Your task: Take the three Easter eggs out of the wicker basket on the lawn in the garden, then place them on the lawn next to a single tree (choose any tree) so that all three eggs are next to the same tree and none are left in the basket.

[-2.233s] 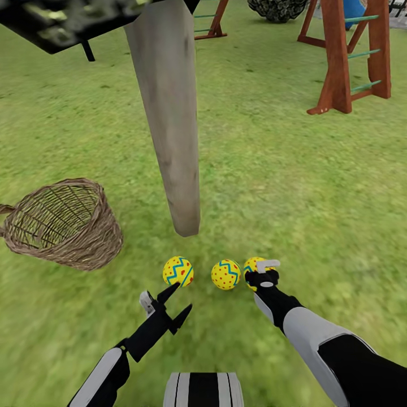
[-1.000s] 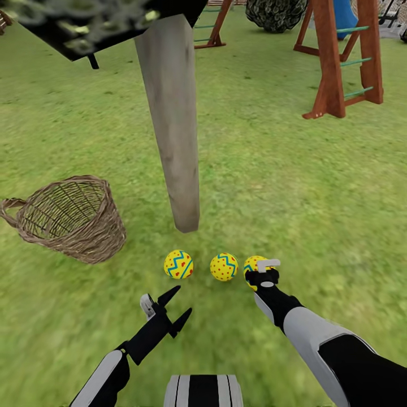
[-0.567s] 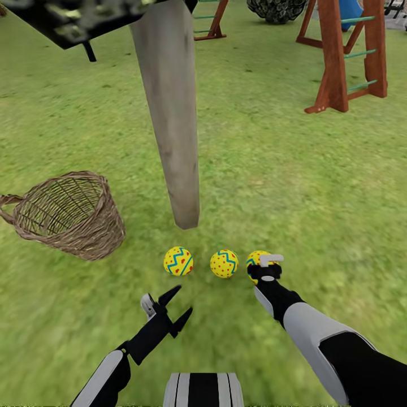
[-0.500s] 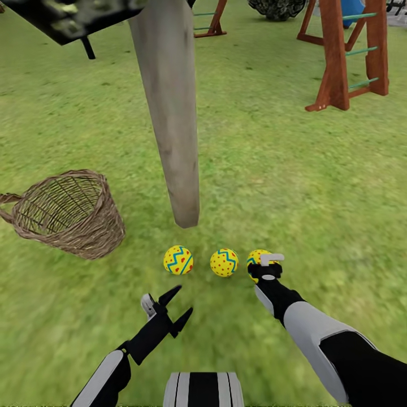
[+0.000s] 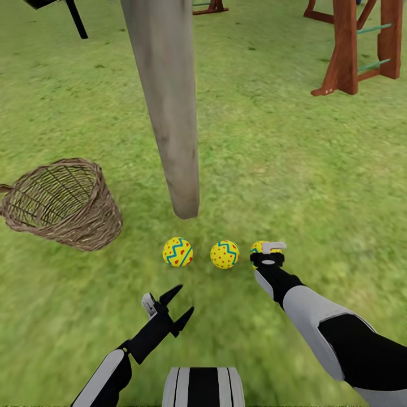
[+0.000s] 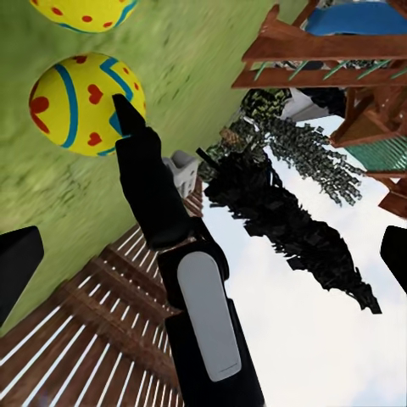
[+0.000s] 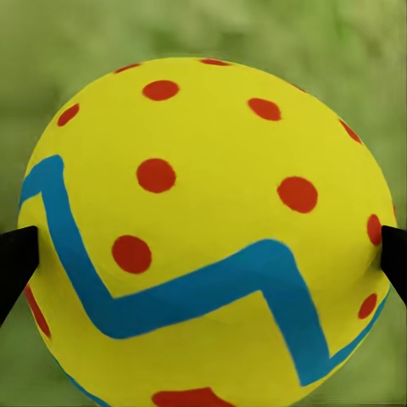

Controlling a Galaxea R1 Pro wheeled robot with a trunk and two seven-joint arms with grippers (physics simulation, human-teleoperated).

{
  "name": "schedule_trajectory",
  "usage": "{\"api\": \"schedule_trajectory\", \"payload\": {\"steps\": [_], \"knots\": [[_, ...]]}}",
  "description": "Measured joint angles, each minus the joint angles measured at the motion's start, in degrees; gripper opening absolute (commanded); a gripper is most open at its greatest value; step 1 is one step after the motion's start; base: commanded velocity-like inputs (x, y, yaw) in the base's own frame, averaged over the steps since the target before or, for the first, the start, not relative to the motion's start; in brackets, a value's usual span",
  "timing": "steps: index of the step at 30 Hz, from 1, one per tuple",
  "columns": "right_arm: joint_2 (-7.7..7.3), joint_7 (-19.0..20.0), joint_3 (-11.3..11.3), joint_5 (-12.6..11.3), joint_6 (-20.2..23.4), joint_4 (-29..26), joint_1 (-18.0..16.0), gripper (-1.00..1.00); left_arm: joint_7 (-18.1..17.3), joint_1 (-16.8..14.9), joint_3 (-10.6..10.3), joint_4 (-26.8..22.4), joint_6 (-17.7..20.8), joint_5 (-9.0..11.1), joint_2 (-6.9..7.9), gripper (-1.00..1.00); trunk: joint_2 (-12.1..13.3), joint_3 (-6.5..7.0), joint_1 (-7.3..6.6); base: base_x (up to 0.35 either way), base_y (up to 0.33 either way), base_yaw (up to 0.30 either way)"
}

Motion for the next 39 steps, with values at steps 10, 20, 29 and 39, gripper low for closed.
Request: {"api": "schedule_trajectory", "payload": {"steps": [10,20,29,39], "knots": [[0.3,-0.2,0.0,0.2,-0.7,-0.1,-0.6,-1.0,0.1,0.0,0.0,0.1,0.0,0.0,0.0,1.0,-0.1,-2.22,0.26,0.0,0.0,0.0],[0.46,-0.3,0.3,1.0,-1.1,-0.3,-0.6,-1.0,0.1,0.0,0.0,0.2,0.0,0.0,0.0,1.0,-0.3,-4.43,0.5,0.0,0.0,0.0],[0.36,-0.6,0.4,1.6,-1.0,-3.3,-0.6,1.0,0.1,0.0,0.0,0.3,0.0,0.1,0.0,1.0,-0.3,-5.54,0.62,0.0,0.0,0.0],[0.44,-0.2,-0.1,0.4,-1.1,-0.7,-0.5,1.0,-0.1,0.0,-0.1,0.5,0.0,0.1,-0.67,1.0,-0.3,-4.23,0.48,0.0,0.0,0.0]]}}
